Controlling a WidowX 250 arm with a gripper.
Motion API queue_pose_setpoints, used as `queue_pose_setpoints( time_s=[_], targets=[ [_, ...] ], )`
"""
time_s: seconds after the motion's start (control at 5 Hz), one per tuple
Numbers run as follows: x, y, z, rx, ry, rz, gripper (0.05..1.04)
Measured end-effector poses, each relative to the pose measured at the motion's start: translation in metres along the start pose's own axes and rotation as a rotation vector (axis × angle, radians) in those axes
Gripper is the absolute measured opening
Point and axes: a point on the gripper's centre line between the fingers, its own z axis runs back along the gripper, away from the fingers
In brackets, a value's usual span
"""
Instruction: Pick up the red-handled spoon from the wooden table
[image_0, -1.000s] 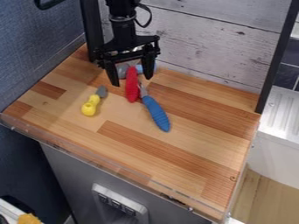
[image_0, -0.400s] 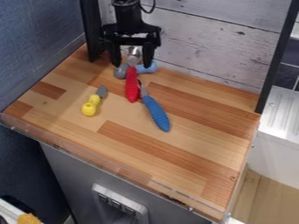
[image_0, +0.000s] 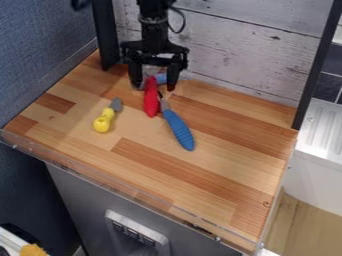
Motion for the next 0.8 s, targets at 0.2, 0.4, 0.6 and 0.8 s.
queue_pose_setpoints(
  time_s=[0.2,0.4,0.6,0.8],
  targets=[
    [0.002,0.002,-0.010,0.028,0.043,0.172,0.997],
    [0.001,0.002,-0.020,0.039,0.068,0.328,1.000],
    [-0.001,-0.002,-0.026,0.024,0.079,0.395,0.997],
    [-0.007,-0.006,-0.028,-0.005,0.094,0.362,0.956]
  ],
)
